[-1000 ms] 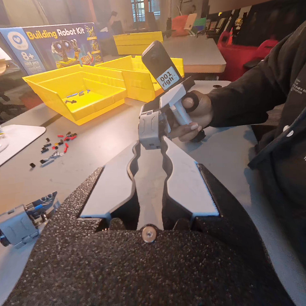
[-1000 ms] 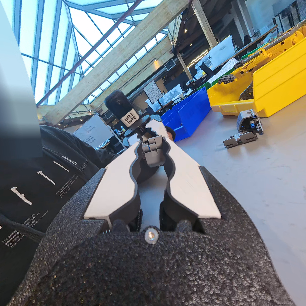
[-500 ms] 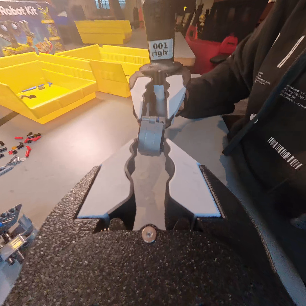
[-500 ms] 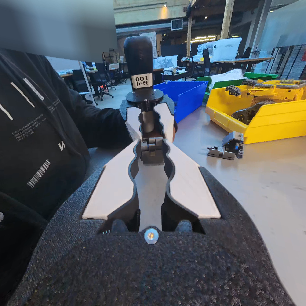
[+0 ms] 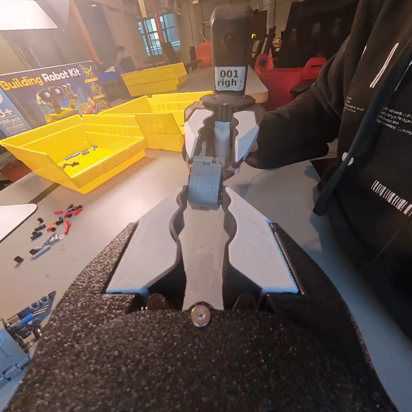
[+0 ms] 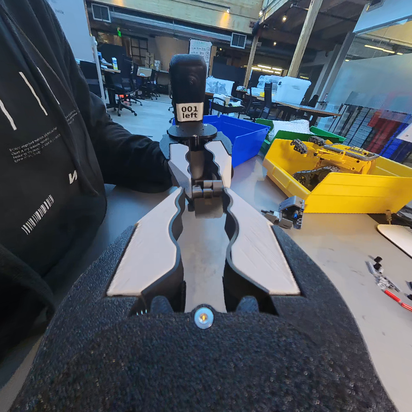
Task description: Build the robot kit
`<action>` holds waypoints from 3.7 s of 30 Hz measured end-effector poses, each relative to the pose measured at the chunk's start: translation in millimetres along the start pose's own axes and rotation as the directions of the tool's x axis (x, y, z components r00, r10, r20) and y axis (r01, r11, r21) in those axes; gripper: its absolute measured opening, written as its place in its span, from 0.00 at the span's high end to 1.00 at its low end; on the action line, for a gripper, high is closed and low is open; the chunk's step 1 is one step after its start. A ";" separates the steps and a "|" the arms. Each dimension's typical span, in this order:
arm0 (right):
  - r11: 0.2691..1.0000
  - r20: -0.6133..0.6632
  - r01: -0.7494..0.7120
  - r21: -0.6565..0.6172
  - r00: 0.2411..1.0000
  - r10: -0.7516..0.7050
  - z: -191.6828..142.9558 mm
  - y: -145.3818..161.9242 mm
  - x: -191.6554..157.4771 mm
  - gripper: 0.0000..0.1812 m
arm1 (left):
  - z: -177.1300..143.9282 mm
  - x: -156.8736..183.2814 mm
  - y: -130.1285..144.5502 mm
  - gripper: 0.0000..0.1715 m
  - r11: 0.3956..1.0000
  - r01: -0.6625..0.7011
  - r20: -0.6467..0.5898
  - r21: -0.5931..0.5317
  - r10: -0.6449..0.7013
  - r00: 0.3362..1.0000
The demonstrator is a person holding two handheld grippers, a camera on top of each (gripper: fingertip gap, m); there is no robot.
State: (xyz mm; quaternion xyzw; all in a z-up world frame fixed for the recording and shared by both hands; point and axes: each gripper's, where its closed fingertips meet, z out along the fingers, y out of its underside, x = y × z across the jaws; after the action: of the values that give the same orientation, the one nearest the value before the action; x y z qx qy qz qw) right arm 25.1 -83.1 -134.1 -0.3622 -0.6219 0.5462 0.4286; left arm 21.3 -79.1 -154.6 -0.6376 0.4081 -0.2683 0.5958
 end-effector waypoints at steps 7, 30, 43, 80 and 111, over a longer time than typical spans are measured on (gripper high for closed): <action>0.997 -0.008 0.016 -0.073 1.000 -0.017 -0.2 8.3 0.6 0.87 | 8.6 5.6 12.8 0.82 0.995 0.085 -0.045 -0.048 -0.087 0.995; 0.983 0.001 -0.042 -0.180 0.999 0.043 11.7 36.9 -4.6 0.88 | 9.2 10.2 28.1 0.85 0.975 0.001 -0.037 -0.221 -0.010 0.999; 0.983 -0.001 0.002 -0.183 1.000 -0.002 11.8 37.2 -9.9 0.89 | 9.9 15.2 28.0 0.85 0.977 0.070 -0.060 -0.201 -0.084 0.995; 0.495 -0.183 0.718 -0.489 0.470 -0.864 13.6 31.0 24.1 0.83 | 14.7 -20.8 9.4 0.71 0.875 0.484 0.003 0.001 -0.484 0.875; 0.979 -0.087 -0.108 -0.175 0.992 0.094 8.9 38.1 15.2 0.76 | 9.8 -15.4 26.2 0.71 0.979 -0.121 0.153 -0.162 0.146 0.977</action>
State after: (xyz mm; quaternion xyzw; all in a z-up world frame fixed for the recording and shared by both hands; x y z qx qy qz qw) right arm 10.5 -67.1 -170.0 -0.4515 -0.6321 0.4944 0.3900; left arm 16.2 -59.7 -179.5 -0.6719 0.4190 -0.1423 0.5939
